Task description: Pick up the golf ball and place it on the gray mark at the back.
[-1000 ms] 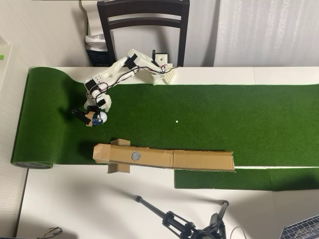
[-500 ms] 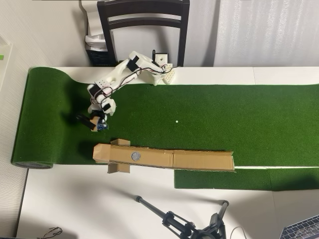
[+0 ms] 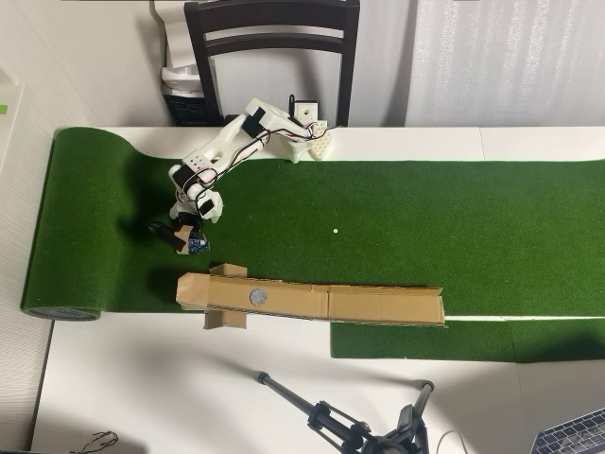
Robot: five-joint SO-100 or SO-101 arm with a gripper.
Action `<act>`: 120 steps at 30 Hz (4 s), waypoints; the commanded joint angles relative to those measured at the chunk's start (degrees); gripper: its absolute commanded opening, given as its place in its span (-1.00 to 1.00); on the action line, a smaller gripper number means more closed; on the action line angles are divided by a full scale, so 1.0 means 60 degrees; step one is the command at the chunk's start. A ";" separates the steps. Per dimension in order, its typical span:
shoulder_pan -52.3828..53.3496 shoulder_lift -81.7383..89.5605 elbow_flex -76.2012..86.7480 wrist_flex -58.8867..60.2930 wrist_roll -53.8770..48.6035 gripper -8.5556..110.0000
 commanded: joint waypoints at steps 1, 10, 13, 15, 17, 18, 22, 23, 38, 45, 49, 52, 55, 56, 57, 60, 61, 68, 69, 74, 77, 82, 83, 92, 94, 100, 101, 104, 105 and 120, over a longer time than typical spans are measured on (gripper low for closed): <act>-0.0146 0.0293 -0.0762 -0.0234 0.0029 -0.07; -0.0205 0.0234 -0.0732 -0.0674 0.0015 -0.08; -0.0220 0.0220 -0.0659 -0.0703 0.0000 -0.08; -0.0220 0.0220 -0.0645 -0.0820 -0.0015 -0.08; -0.0234 0.0220 -0.0630 -0.0864 -0.0015 -0.08; -0.0234 0.0220 -0.0630 -0.0864 -0.0015 -0.08; -0.0190 0.0088 -0.0630 -0.0864 -0.0088 -0.08; -0.0161 -0.0029 -0.0630 -0.0864 -0.0234 -0.08; -0.0073 -0.0981 -0.1055 -0.0879 -0.0688 -0.08; -0.0205 -0.0981 -0.2007 -0.0747 -0.1333 -0.08; -0.0220 -0.0967 -0.2153 -0.0732 -0.1714 -0.08; -0.0308 -0.0967 -0.2139 -0.0718 -0.1978 -0.08; -0.0425 -0.1099 -0.2139 -0.0732 -0.2080 -0.08; -0.0410 -0.1099 -0.2124 -0.0732 -0.2109 -0.08; -0.0396 -0.1113 -0.2095 -0.0732 -0.2124 -0.08; -0.0366 -0.1113 -0.2036 -0.0718 -0.2139 -0.08; -0.0352 -0.1128 -0.2021 -0.0703 -0.2139 -0.08; -0.0161 -0.1128 -0.2021 -0.0703 -0.2109 -0.08; -0.0146 -0.1128 -0.2021 -0.0703 -0.2109 -0.08; -0.0059 -0.1143 -0.2007 -0.0703 -0.2373 -0.08; 0.0176 -0.1216 -0.1699 -0.0703 -0.2373 -0.08; 0.0249 -0.1362 -0.0938 -0.0703 -0.2314 -0.08; 0.0249 -0.1377 -0.0908 -0.0703 -0.2300 -0.08; 0.0249 -0.1392 -0.0835 -0.0703 -0.2373 -0.08; 0.0249 -0.1392 -0.0806 -0.0688 -0.2388 -0.08; 0.0249 -0.1392 -0.0806 -0.0571 -0.2725 -0.08; 0.0264 -0.1392 -0.0806 -0.0557 -0.2725 -0.08; 0.0264 -0.1392 -0.0820 -0.0557 -0.2739 -0.08; 0.0264 -0.1392 -0.0820 -0.0557 -0.2827 -0.08; 0.0937 -0.1392 -0.0820 -0.0425 -0.2988 -0.08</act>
